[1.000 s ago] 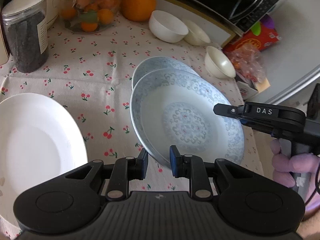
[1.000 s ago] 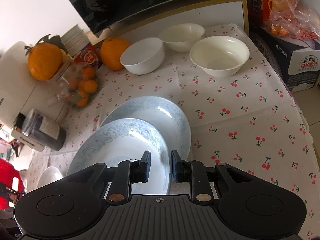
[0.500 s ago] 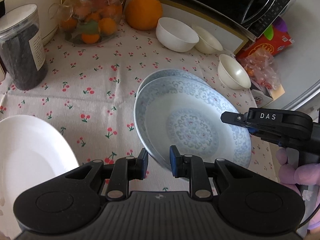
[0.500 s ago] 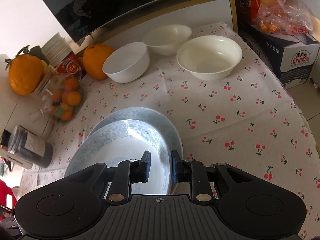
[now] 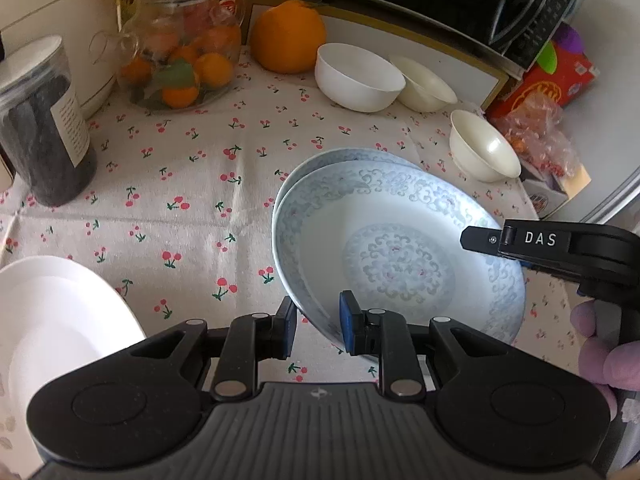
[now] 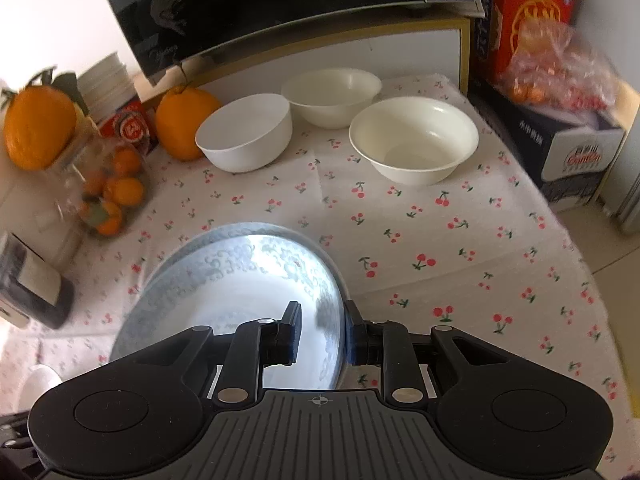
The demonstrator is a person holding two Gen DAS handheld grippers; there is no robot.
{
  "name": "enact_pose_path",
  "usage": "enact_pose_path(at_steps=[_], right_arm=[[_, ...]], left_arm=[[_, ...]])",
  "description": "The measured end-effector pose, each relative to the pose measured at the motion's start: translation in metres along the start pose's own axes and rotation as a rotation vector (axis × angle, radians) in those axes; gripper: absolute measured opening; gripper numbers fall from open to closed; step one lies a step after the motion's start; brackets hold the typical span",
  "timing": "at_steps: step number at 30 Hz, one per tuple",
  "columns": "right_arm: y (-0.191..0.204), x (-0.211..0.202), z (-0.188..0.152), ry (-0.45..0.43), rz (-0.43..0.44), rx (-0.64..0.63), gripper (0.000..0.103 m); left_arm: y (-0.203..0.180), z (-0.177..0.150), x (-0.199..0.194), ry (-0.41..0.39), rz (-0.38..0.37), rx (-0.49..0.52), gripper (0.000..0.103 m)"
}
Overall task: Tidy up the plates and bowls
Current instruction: 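Grip the blue-patterned plate rim with the left gripper and stack it onto the other, then open the left gripper and release the stacked blue plate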
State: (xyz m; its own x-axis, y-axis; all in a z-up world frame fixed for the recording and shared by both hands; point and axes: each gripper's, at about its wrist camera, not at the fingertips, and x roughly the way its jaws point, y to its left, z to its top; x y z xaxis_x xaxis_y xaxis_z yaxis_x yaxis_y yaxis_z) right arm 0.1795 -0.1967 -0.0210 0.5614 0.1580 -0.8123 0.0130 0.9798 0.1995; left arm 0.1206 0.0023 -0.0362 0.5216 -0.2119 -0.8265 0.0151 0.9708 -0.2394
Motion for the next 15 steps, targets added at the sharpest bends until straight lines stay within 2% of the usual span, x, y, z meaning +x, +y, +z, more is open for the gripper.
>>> enact_pose_path(at_steps=[4, 15], right_arm=[[0.009, 0.0, -0.003, 0.004, -0.058, -0.065, 0.022], [0.021, 0.002, -0.01, 0.038, -0.127, -0.158, 0.022]], left_arm=[[-0.007, -0.002, 0.001, -0.013, 0.037, 0.054, 0.021], [-0.012, -0.004, 0.002, -0.022, 0.073, 0.109, 0.022]])
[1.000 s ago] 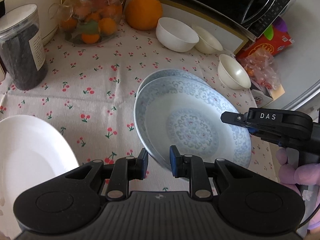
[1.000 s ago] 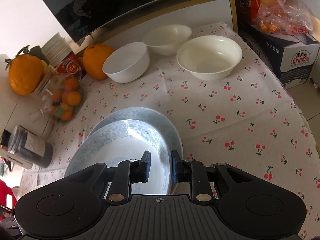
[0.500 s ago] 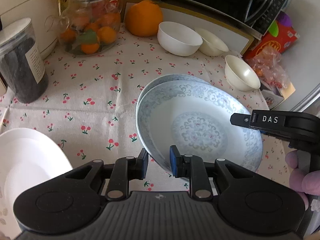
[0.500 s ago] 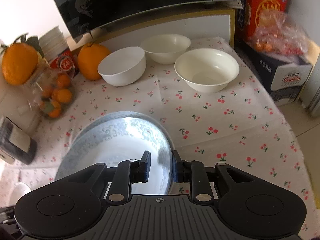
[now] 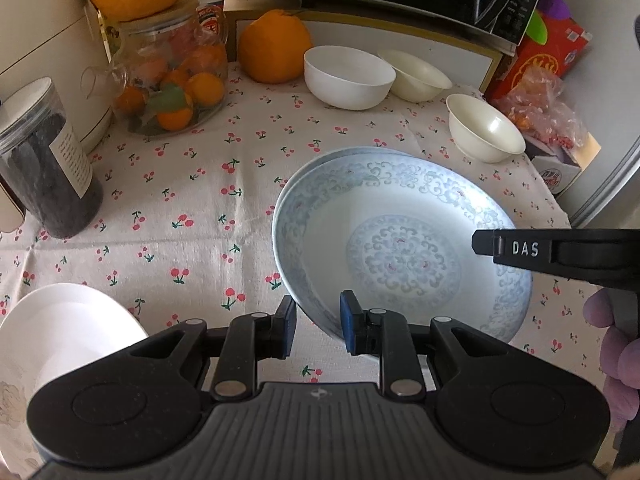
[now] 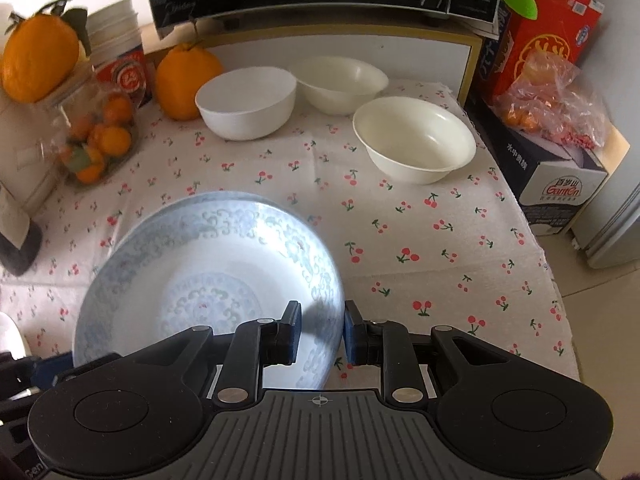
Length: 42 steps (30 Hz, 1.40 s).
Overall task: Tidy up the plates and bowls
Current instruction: 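Open the left gripper and release the stacked blue plate, then move the left tool toward the plain white plate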
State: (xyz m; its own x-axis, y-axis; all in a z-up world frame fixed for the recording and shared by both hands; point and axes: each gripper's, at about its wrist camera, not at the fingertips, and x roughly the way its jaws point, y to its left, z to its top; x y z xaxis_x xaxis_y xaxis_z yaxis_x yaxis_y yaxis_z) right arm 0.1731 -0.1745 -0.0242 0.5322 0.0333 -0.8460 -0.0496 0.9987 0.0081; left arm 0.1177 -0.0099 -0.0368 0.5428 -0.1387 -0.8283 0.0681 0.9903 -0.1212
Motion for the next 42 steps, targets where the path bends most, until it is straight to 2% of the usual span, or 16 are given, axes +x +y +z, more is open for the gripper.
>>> enact_pose_path(at_steps=[6, 17, 19, 23, 25, 28, 30, 35, 42], right_arm=[[0.014, 0.001, -0.004, -0.017, -0.058, -0.096, 0.022], [0.007, 0.003, -0.004, 0.005, -0.021, -0.057, 0.024], [0.006, 0.003, -0.004, 0.013, -0.014, -0.043, 0.03], [0.0, 0.001, -0.003, 0.017, -0.002, -0.004, 0.039], [-0.002, -0.002, -0.003, 0.01, 0.002, 0.012, 0.049], [-0.006, -0.007, -0.001, -0.002, 0.012, 0.024, 0.058], [-0.007, -0.009, -0.001, -0.007, 0.027, 0.032, 0.066], [-0.01, -0.015, -0.002, -0.012, 0.071, 0.055, 0.076], [-0.008, -0.024, -0.005, -0.033, 0.119, 0.075, 0.084]], left_arm=[[-0.004, -0.002, -0.001, -0.006, 0.016, 0.029, 0.024], [0.0, -0.001, -0.002, -0.001, -0.01, 0.005, 0.028], [0.001, -0.001, -0.003, -0.002, -0.016, 0.001, 0.029], [0.003, -0.001, -0.005, 0.008, -0.032, -0.011, 0.042], [0.005, -0.001, -0.006, 0.01, -0.039, -0.022, 0.046], [0.007, 0.0, -0.01, 0.005, -0.051, -0.037, 0.06], [0.009, 0.0, -0.014, -0.005, -0.053, -0.045, 0.076], [0.014, -0.001, -0.021, -0.015, -0.051, -0.049, 0.092], [0.029, -0.005, -0.031, -0.014, -0.055, -0.072, 0.099]])
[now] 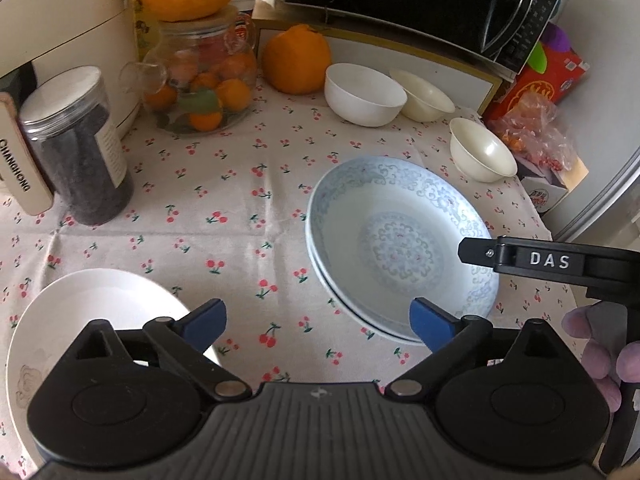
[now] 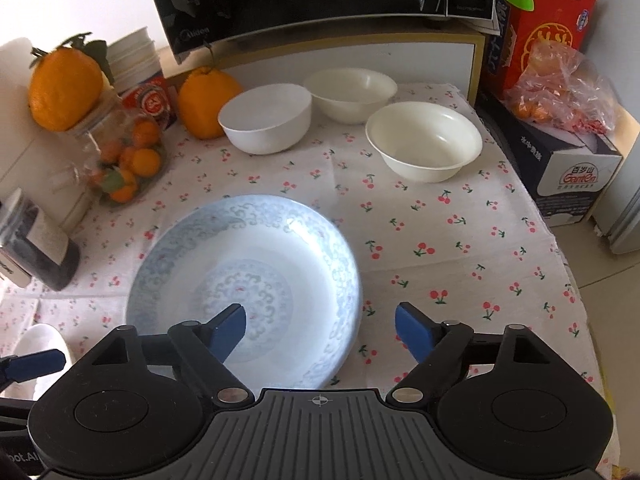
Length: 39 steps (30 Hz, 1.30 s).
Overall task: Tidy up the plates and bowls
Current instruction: 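Move the left tool toward the plain white plate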
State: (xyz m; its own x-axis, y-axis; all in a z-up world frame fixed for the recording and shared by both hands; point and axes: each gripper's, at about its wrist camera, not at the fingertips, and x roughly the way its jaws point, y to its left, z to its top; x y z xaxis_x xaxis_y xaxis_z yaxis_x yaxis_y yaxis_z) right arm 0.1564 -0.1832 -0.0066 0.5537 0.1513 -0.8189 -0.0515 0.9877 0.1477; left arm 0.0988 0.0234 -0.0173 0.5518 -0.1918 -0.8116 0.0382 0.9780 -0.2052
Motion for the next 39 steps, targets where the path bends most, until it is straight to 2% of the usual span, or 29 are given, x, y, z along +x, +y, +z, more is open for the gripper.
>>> enact_pose_path(at_steps=[12, 22, 33, 39], right_arm=[[0.016, -0.013, -0.006, -0.01, 0.098, 0.03, 0.086], [0.042, -0.019, -0.016, -0.003, 0.17, 0.031, 0.086], [0.082, -0.019, -0.033, 0.034, 0.245, -0.022, 0.087], [0.103, -0.019, -0.044, 0.064, 0.282, -0.057, 0.087]], left_arm=[[0.031, -0.005, -0.028, -0.028, -0.009, -0.018, 0.102], [0.063, -0.01, -0.043, -0.047, 0.042, 0.005, 0.102], [0.107, -0.019, -0.051, -0.005, 0.066, -0.006, 0.102], [0.132, -0.02, -0.054, 0.019, 0.074, -0.049, 0.102]])
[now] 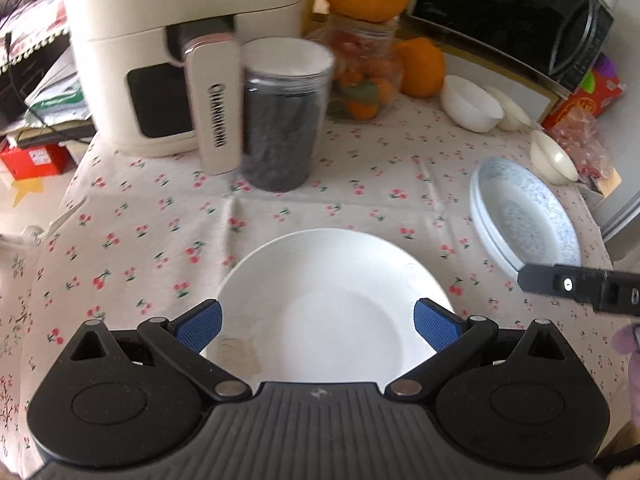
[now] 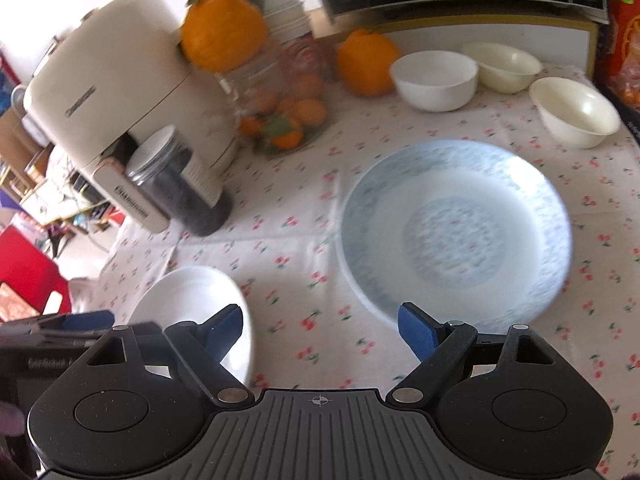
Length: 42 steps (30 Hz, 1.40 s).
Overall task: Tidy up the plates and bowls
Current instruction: 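Move the left tool toward the plain white plate, then close the left gripper on the white plate rim while the right gripper grips it too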
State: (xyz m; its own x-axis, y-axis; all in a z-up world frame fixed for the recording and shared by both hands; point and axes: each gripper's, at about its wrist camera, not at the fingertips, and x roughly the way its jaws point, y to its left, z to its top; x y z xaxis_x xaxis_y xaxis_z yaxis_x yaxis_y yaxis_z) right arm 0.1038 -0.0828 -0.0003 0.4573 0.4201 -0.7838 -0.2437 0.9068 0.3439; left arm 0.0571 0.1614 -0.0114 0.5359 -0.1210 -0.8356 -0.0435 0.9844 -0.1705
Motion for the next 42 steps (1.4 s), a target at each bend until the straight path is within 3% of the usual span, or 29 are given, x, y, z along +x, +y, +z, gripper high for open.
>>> enact_pose_path(at_steps=[9, 19, 24, 33, 35, 42], right_arm=[[0.026, 0.013, -0.015, 0.058, 0.051, -0.028, 0.087], [0.05, 0.032, -0.036, 0.106, 0.103, -0.077, 0.087], [0.056, 0.038, -0.045, 0.122, 0.132, -0.088, 0.087], [0.063, 0.044, -0.052, 0.124, 0.169, -0.091, 0.085], [0.064, 0.044, -0.052, 0.124, 0.171, -0.087, 0.082], [0.062, 0.049, -0.053, 0.126, 0.141, -0.084, 0.055]], left_arm=[[0.027, -0.002, 0.008, 0.092, 0.001, -0.027, 0.096], [0.05, -0.008, 0.013, 0.149, -0.046, -0.087, 0.068], [0.053, -0.01, 0.016, 0.173, -0.062, -0.092, 0.047], [0.058, -0.015, 0.018, 0.201, -0.058, -0.095, 0.028], [0.059, -0.015, 0.018, 0.203, -0.054, -0.095, 0.024], [0.061, -0.015, 0.018, 0.203, -0.049, -0.096, 0.022]])
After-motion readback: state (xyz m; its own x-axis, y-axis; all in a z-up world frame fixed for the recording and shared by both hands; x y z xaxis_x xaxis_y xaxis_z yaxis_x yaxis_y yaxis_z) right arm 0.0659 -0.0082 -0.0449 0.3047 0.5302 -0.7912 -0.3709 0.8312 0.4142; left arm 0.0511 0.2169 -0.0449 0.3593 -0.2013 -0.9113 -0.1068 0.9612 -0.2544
